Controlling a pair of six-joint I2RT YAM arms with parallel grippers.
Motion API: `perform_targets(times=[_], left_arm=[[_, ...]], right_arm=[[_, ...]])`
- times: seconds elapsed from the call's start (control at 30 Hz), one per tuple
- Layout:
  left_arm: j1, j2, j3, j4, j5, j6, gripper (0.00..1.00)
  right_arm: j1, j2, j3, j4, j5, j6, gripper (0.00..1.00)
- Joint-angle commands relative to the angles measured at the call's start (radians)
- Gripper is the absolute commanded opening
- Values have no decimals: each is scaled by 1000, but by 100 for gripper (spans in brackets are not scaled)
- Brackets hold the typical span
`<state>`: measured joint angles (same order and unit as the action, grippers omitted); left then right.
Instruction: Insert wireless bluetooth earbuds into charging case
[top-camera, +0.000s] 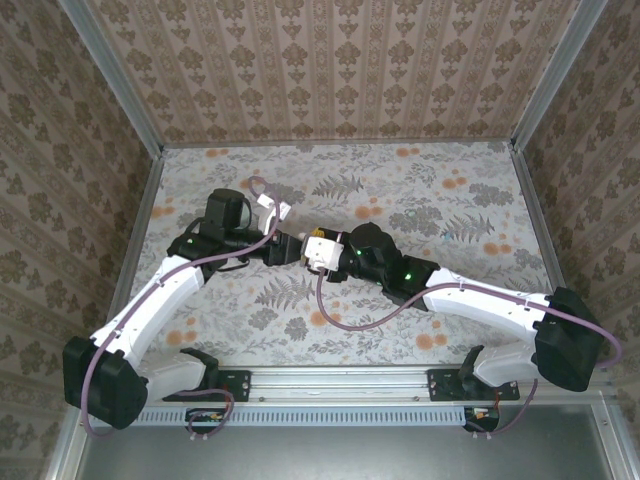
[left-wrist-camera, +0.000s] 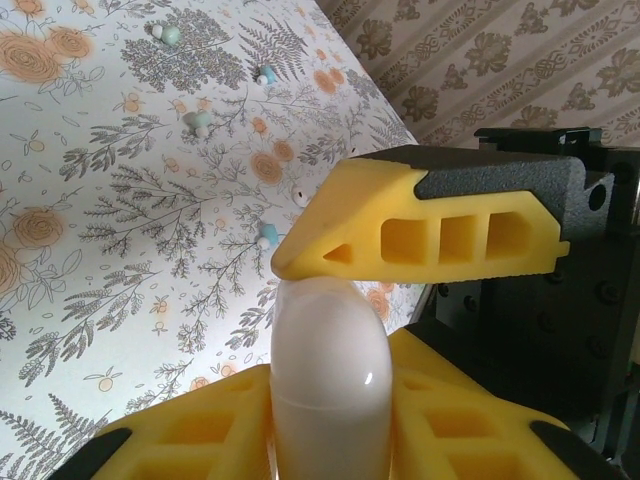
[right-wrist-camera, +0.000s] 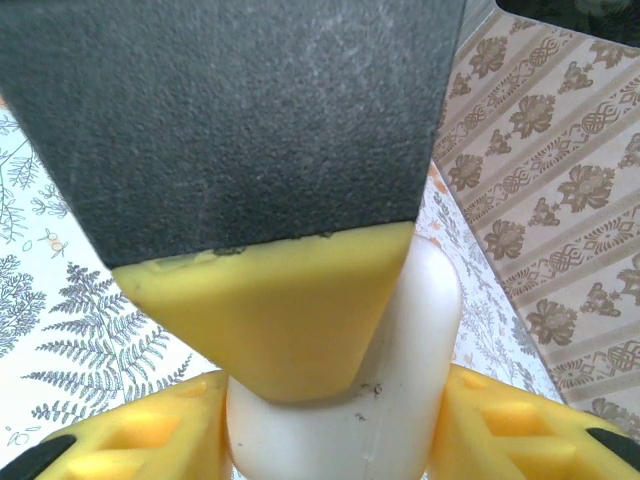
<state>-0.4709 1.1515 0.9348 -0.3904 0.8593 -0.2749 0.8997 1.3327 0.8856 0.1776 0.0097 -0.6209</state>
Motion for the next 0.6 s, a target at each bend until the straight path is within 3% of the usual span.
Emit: perform_targets(times=[0.0,0.4,0.57], left_arm=[[-9,10,33,-17,59,25,31],[-20,43,48,-2,74,23,31],[-21,47,51,-5,71,25,24]], right_arm=[[-5,-5,19,14,11,21,48],[-5,-10,15,16,7,22,48],[-5,-16,11,15,14,22,50]])
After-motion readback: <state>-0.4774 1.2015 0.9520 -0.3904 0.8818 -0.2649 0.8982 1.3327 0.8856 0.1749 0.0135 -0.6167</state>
